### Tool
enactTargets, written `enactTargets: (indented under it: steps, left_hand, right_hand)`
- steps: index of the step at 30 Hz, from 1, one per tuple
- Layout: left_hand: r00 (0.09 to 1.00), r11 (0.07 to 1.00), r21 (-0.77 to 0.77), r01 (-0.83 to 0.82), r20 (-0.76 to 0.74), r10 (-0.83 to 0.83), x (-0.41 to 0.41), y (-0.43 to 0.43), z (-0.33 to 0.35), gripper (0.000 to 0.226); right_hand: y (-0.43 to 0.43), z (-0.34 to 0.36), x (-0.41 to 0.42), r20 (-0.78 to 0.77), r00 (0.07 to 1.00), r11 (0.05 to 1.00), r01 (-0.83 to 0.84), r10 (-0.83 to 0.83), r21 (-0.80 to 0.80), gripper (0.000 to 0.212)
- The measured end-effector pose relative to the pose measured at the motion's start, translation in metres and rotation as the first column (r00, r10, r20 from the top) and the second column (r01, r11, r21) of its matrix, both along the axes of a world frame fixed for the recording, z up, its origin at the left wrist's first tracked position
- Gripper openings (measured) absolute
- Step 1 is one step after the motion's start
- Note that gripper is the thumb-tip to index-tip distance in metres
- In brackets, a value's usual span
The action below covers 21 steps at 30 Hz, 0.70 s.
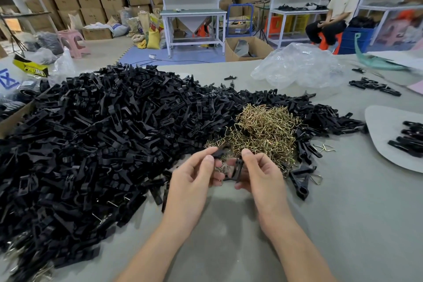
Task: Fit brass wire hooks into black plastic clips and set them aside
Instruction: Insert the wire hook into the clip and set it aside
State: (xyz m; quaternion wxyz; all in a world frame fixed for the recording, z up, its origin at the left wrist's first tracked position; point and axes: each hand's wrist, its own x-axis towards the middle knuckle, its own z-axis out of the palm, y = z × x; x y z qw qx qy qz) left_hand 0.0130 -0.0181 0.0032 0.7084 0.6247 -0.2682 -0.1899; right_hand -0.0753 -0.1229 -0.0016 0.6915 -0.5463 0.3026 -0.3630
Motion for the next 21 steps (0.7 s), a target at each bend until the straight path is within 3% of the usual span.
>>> enactTargets:
  steps: [6,11,16,21]
  left_hand:
    - [0.999,0.999,0.019,0.04,0.01,-0.04,-0.0136,-0.0038,-0.0036,0.025]
    - [0.999,0.999,0.044,0.031,-0.01,-0.03,-0.0113,-0.0042,-0.005,0.024]
    - [1.0,0.998,0.061,-0.01,-0.001,0.01,-0.004,-0.0035,-0.0056,0.02]
    - [0.999,0.996,0.076,-0.04,0.031,0.038,-0.0051,-0.003,-0.006,0.017]
  right_hand:
    - [-0.0019,-0.0029,0.0014,0.122,0.992,0.997,-0.042,0.035,0.06,0.033]
    - [-0.0061,-0.0036,0.0009,0.199,0.971,0.976,-0.16,0.13,0.146,0.026]
    - [-0.0067,-0.004,0.0005,0.129,0.961,0.964,-0.256,0.245,0.076,0.034]
    - [-0.0044,-0.001,0.0017,0.144,0.963,0.964,-0.244,0.228,0.109,0.032]
